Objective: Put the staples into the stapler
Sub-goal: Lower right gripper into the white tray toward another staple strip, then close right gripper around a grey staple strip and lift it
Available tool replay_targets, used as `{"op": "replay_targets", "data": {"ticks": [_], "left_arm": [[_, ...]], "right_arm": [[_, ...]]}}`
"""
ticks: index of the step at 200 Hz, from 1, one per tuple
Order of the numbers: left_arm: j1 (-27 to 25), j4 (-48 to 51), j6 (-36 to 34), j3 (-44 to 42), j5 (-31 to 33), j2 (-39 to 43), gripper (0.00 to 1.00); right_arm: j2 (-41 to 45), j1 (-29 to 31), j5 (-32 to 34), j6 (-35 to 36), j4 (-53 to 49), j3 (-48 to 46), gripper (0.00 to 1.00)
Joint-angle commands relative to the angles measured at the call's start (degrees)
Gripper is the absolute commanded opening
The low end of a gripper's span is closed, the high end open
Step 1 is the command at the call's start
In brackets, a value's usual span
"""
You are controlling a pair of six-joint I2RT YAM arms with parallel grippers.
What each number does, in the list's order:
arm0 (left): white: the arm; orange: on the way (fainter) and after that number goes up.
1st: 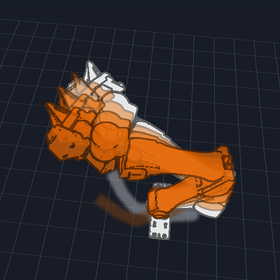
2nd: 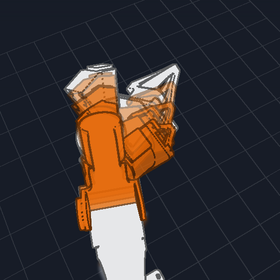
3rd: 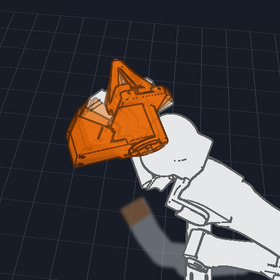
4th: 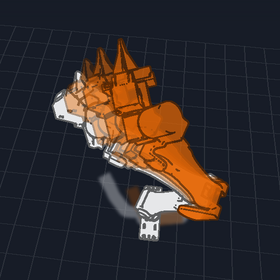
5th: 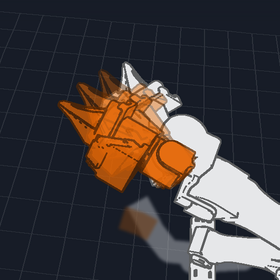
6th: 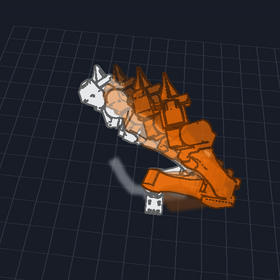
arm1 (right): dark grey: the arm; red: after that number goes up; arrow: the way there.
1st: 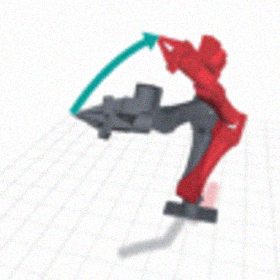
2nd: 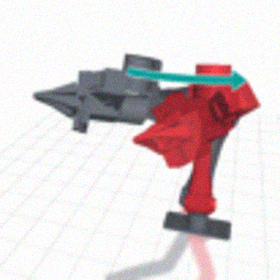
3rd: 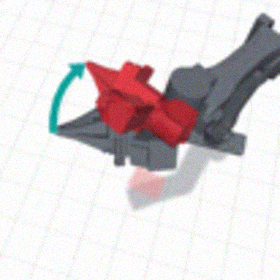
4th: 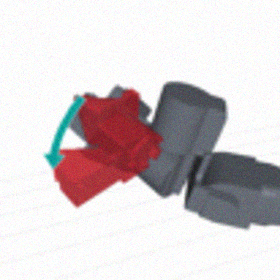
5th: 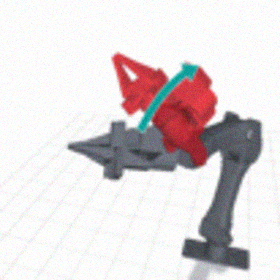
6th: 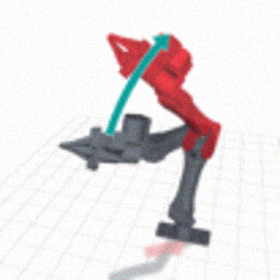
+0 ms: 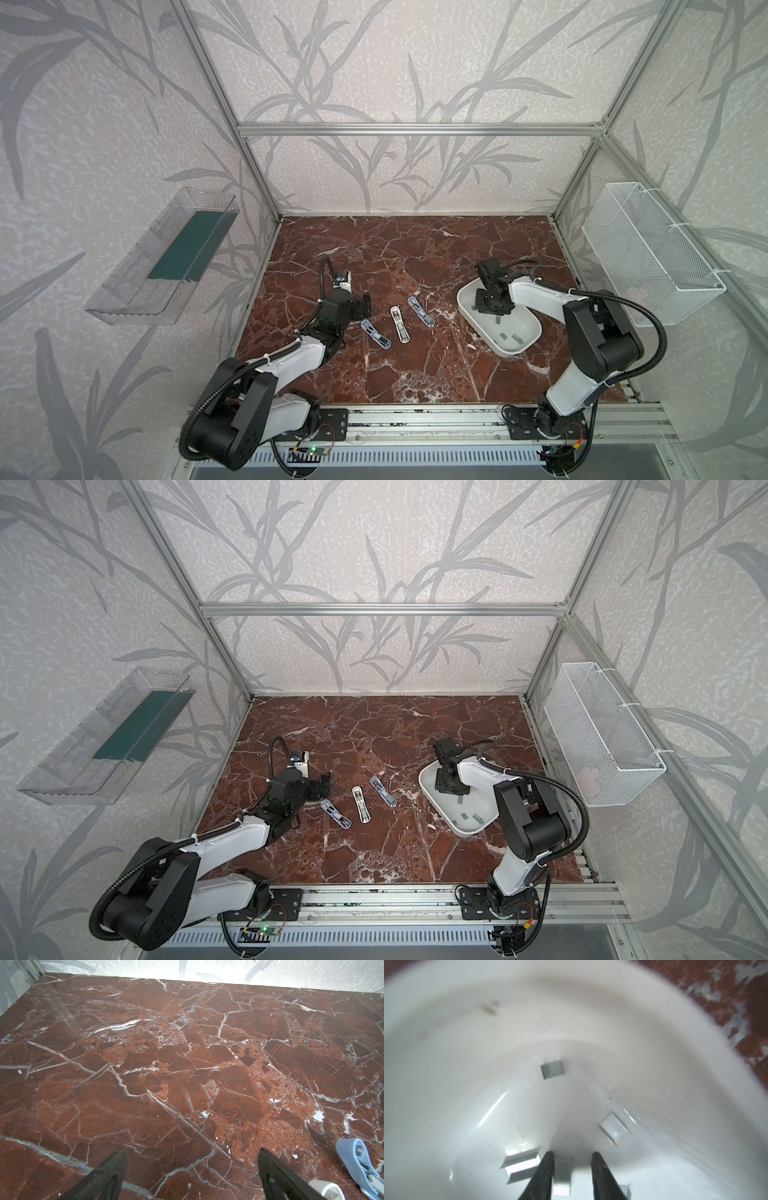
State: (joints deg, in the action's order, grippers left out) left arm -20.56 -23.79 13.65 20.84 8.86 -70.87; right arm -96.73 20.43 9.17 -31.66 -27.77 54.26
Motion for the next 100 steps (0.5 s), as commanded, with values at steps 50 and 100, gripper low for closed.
{"op": "replay_targets", "data": {"ticks": [50,100], "left_arm": [[-0.2,-0.4,-0.3,1.3,-0.8,-0.4,0.99],[-0.2,-0.4,-0.4,1.3,-0.9,-0.5,0.99]], "right_arm": [[-0.1,0.3,0.3,-0.2,-0.8,-1.3,0.28],[-2.8,0.4,-1.5,-0.2,0.2,0.0,0.20]]}}
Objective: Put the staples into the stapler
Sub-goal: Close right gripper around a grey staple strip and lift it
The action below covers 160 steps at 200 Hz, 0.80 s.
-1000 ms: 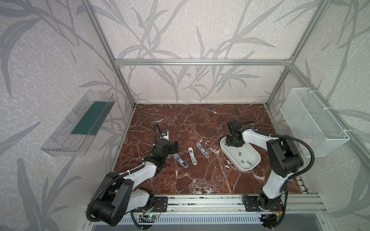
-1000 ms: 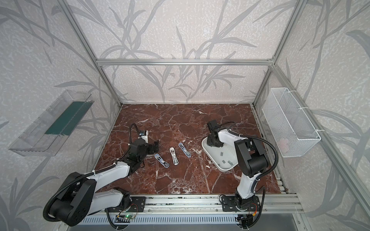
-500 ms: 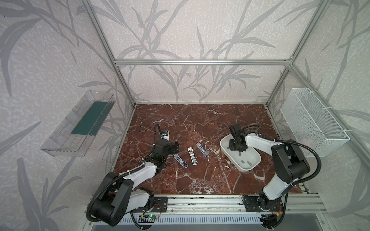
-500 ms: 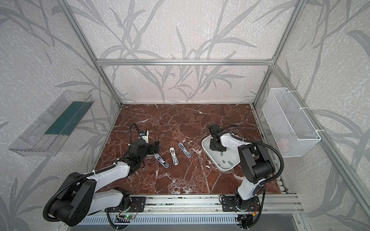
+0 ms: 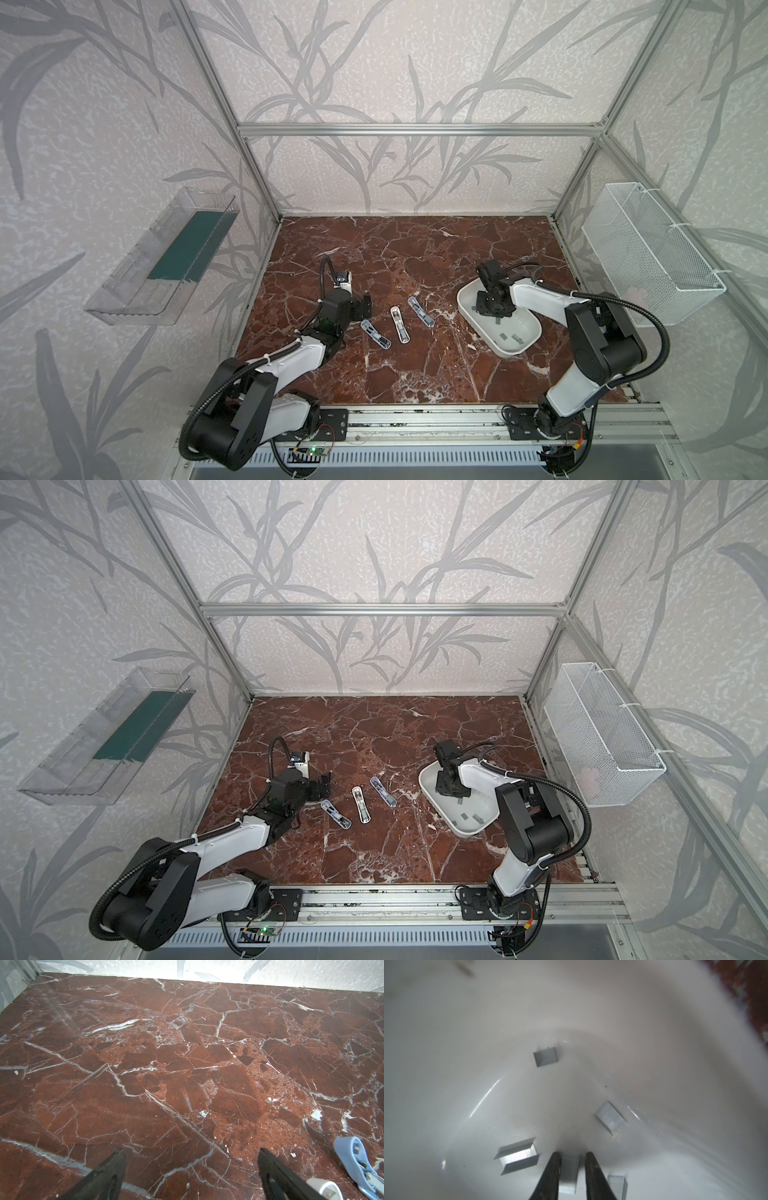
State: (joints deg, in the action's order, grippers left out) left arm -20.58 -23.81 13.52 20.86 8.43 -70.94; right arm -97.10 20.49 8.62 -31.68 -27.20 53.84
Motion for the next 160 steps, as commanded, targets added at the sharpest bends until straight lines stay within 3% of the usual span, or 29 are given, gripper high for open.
{"op": "replay_targets", "data": {"ticks": [1,103,160], "left_arm": [[-0.2,-0.4,-0.2,1.3,-0.4,-0.4,0.99],[-0.1,-1.0,0.4,1.0,1.6,-0.5,0.99],[1.0,1.5,2.1,2.3,3.1,-1.2,0.99]], "right_arm": [[-2.4,0.3,-1.0,-0.1,-0.5,0.5,0.20],[-1.0,0.9,0.1,-0.5,-1.4,-0.2,0.13],[12.4,3.4,5.9,2.4,-5.6,-0.4,0.11]]}}
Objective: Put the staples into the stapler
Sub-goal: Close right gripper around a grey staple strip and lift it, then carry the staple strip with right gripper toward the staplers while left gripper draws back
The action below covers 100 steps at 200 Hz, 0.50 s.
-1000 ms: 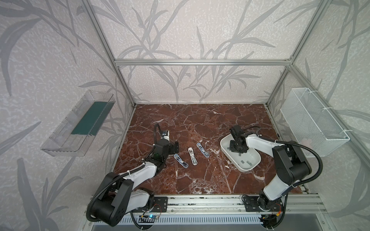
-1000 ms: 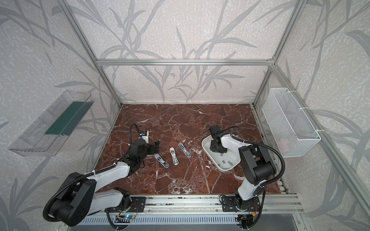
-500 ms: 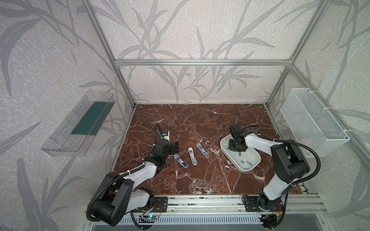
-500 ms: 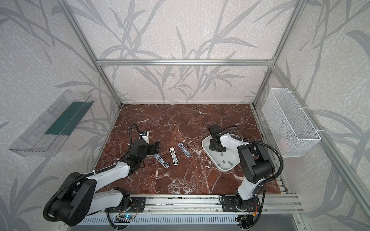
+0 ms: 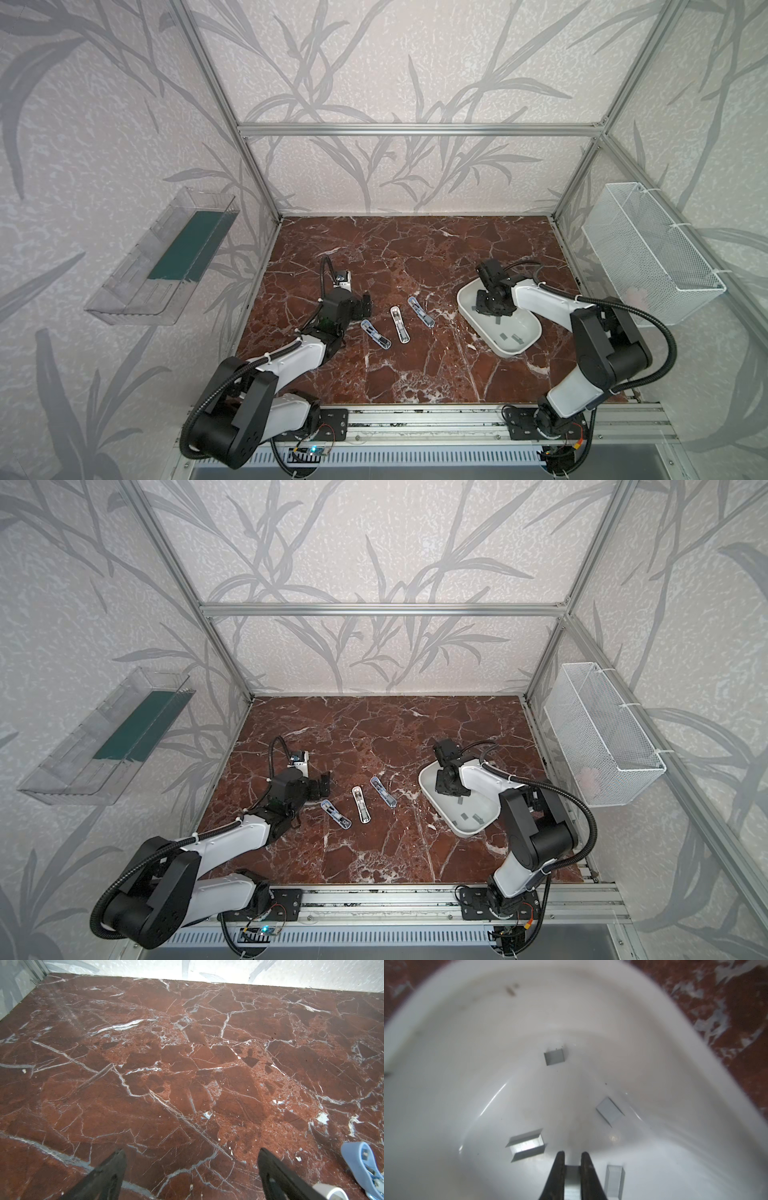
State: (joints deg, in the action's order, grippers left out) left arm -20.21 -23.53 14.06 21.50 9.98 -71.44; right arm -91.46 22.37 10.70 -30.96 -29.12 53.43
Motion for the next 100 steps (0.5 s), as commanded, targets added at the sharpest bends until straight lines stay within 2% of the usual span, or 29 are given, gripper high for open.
{"op": "replay_targets", "data": {"ticks": [1,50,78,100], "left_arm": [[0.6,1.3,1.6,1.7,1.6,-0.7,0.99],[1.3,3.9,3.0,3.9,3.7,-2.7,0.99],[3.3,6.3,7.1,4.5,6.2,-2.2,0.99],[5.3,5.4,8.7,3.2,4.3,-1.1,0.99]], "right_arm": [[7.0,1.6,4.0,1.8,-3.7,0.1,0.11],[16.1,6.7,6.7,3.9,-6.2,1.3,0.11],[18.9,13.9,8.2,3.6,-4.1,2.6,0.12],[17.7,20.8,10.2,2.8,-2.2,4.4,0.12]]}}
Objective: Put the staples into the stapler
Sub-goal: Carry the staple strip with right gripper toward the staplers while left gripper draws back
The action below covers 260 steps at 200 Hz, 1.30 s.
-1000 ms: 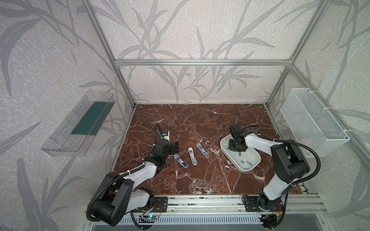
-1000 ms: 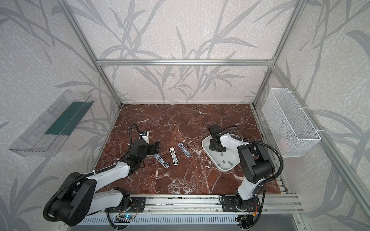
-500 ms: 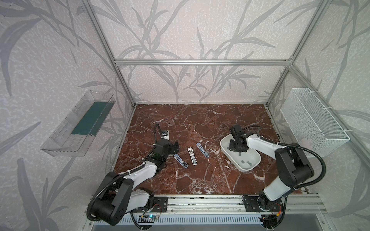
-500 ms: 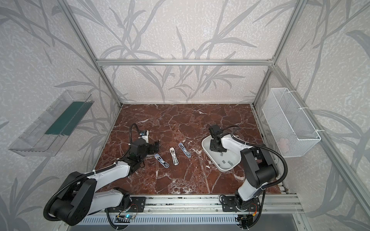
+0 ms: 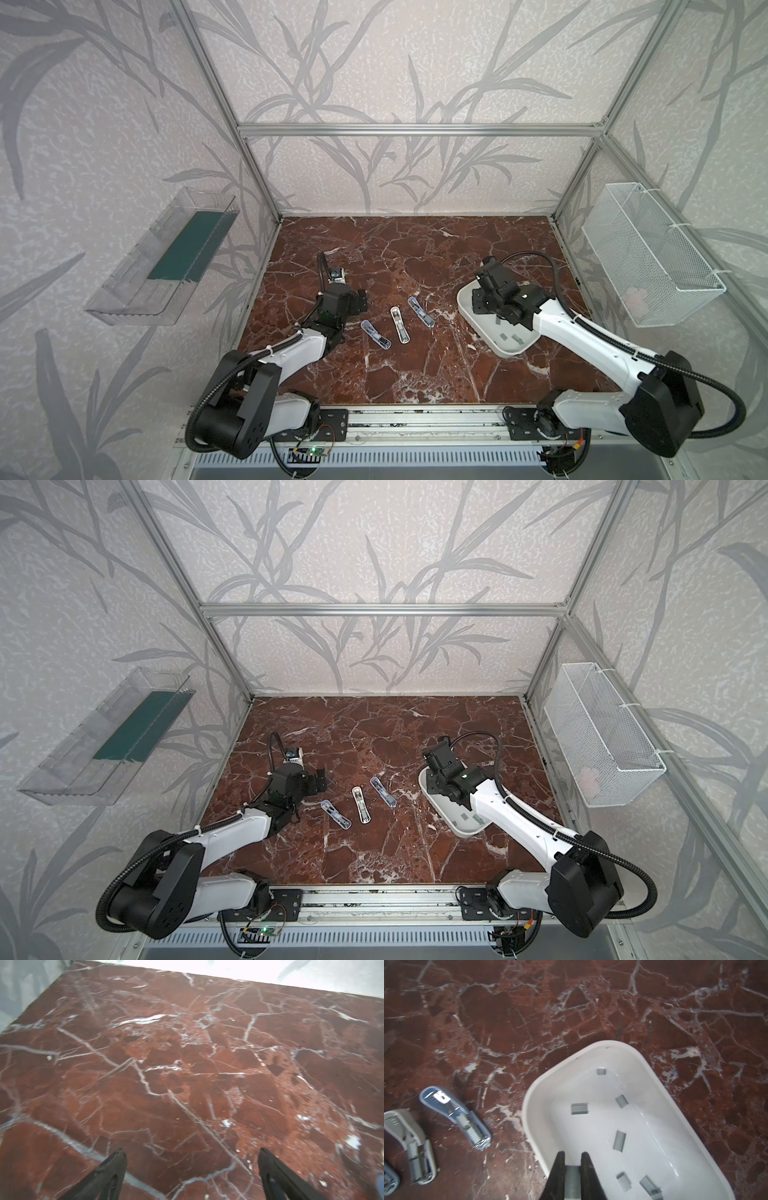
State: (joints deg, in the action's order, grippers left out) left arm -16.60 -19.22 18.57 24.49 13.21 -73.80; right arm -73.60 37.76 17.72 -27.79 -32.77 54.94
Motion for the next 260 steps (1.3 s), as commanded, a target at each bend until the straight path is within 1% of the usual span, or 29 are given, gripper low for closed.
{"op": "replay_targets", "data": {"ticks": [1,28,32,51,57,62,70,82,95,103,113,128,150,164,177,203,216,233,260], "left_arm": [[1.7,1.0,4.2,0.2,1.1,1.3,0.99],[2.1,1.1,4.5,-0.9,-0.4,3.4,0.99],[2.4,2.7,4.9,-0.5,-1.2,4.3,0.99],[3.2,16.6,9.5,2.2,-2.3,11.1,0.99],[3.2,19.3,10.1,2.6,-3.8,14.0,0.99],[3.2,21.1,10.4,2.4,-4.8,16.5,0.99],[3.2,22.6,10.6,1.3,-6.1,20.7,0.99],[3.2,21.7,9.2,-2.5,-5.1,26.8,0.99],[3.4,15.8,8.7,-9.1,-0.2,31.5,0.99],[3.8,11.9,10.3,-12.7,2.5,32.8,0.99],[4.6,8.4,11.2,-14.9,1.5,32.9,0.99],[4.9,11.0,11.5,-13.0,1.6,31.0,0.99],[5.0,8.0,10.8,-11.7,-0.5,24.8,0.99],[5.1,9.6,10.5,-9.5,-1.3,21.7,0.99],[5.1,9.8,10.4,-8.9,-1.9,20.4,0.99],[5.2,8.9,10.7,-10.2,-1.3,22.3,0.99],[5.2,8.2,11.0,-11.4,-0.9,24.1,0.99],[5.2,7.5,11.2,-12.6,-0.5,26.2,0.99],[5.2,6.8,11.3,-13.5,0.0,27.5,0.99]], "right_arm": [[-0.2,5.7,3.3,-0.5,1.7,2.9,0.12],[-4.6,14.0,4.7,-0.1,5.6,5.0,0.12],[-5.4,15.1,4.7,0.0,6.0,5.5,0.12],[-9.2,19.9,4.5,2.0,8.6,7.7,0.12],[-10.6,20.5,3.9,3.0,9.4,8.3,0.12],[-11.6,22.7,3.2,4.0,10.2,8.9,0.11],[-13.3,23.8,1.6,5.5,11.6,9.5,0.12],[-15.8,24.6,-1.8,8.0,14.6,10.0,0.12],[-18.4,25.4,-4.5,10.4,16.4,11.3,0.12],[-20.0,25.7,-5.7,11.8,16.8,12.4,0.11],[-21.8,26.0,-7.4,13.4,17.0,13.8,0.11],[-23.8,26.8,-8.9,15.7,16.6,15.8,0.11],[-27.8,27.7,-9.1,17.4,13.9,18.9,0.11],[-29.9,27.8,-9.7,18.1,12.1,20.7,0.11],[-31.6,28.1,-10.6,20.0,10.9,21.9,0.11],[-33.6,28.2,-10.7,24.1,11.1,23.1,0.12],[-34.4,28.2,-10.5,24.2,10.7,24.1,0.12],[-34.9,28.3,-12.4,24.4,10.6,24.5,0.12],[-35.9,28.2,-14.0,24.0,10.4,25.3,0.12]]}}
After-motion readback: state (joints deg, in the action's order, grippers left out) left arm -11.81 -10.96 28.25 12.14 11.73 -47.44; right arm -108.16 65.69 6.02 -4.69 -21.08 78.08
